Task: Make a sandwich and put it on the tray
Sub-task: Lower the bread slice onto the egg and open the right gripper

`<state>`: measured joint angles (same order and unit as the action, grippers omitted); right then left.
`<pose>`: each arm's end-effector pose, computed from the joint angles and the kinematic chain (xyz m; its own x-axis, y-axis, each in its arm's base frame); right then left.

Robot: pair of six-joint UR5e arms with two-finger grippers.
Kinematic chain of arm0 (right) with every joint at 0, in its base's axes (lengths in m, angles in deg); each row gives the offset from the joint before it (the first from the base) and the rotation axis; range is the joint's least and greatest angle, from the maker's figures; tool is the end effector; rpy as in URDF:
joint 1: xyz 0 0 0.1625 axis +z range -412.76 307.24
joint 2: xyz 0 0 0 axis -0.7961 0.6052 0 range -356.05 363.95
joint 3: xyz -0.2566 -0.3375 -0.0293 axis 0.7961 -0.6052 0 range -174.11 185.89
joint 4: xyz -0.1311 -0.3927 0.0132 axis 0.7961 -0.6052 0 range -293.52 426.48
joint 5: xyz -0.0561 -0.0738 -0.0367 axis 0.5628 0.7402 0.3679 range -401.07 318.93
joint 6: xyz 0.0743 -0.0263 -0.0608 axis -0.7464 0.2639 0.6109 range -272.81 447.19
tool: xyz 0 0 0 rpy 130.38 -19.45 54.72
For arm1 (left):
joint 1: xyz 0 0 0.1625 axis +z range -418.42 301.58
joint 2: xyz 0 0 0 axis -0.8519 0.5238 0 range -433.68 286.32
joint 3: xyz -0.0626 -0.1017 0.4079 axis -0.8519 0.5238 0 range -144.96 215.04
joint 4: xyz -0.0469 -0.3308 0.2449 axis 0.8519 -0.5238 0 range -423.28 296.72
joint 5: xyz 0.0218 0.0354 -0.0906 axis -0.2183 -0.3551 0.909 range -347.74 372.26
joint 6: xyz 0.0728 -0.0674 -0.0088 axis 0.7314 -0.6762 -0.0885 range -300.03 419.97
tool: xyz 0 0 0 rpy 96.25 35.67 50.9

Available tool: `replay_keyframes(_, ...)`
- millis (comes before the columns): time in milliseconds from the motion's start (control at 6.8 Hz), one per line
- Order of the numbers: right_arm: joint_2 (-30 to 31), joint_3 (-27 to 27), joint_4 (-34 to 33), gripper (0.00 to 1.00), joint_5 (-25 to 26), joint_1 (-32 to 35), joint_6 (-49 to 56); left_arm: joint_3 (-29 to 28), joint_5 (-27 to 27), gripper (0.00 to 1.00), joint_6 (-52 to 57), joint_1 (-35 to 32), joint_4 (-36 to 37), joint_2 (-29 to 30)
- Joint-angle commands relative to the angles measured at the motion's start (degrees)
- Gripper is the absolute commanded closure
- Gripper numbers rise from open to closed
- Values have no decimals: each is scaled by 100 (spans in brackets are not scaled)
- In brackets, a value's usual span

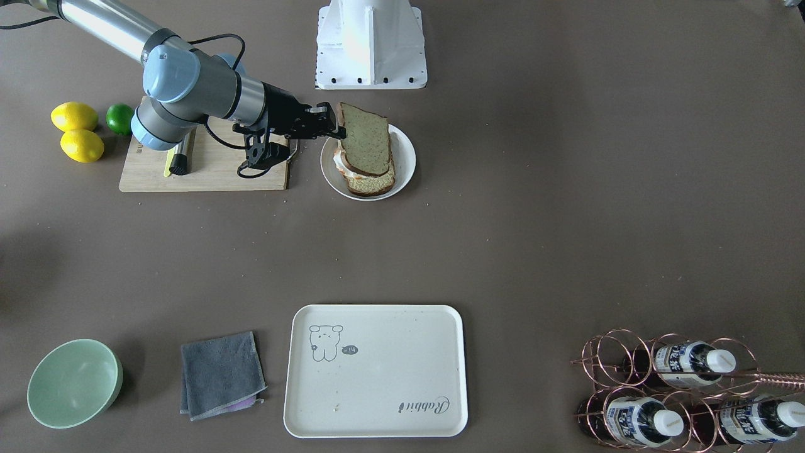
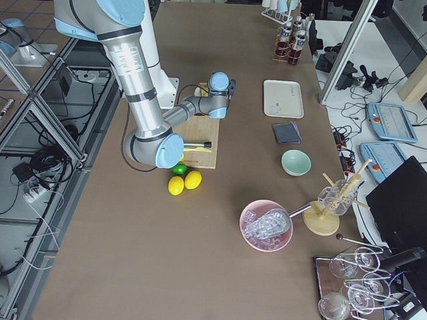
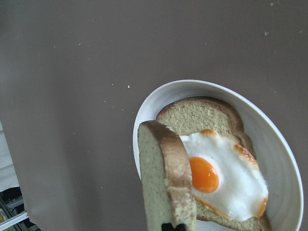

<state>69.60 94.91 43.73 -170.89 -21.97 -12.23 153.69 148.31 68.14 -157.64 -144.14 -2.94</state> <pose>-0.4889 -0.3722 0.2935 0.0165 0.1559 0.9876 0.1564 0.9752 -0.1565 -0.1164 -0.3324 0.5685 0.7014 0.0333 -0.7120 0.0612 0.9924 0.1067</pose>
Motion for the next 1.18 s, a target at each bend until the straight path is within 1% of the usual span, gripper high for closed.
replay_keyframes(0, -17, -77, 7, 100, 44, -46, 10, 1, 0, 2, 0, 0, 0, -8)
replay_keyframes(294, -17, -165, 7, 100, 53, -55, 28, 9, 0, 2, 0, 0, 0, -8)
replay_keyframes(1029, -17, -191, -2, 100, 53, -117, 89, 36, 0, 2, -9, 0, 0, -8)
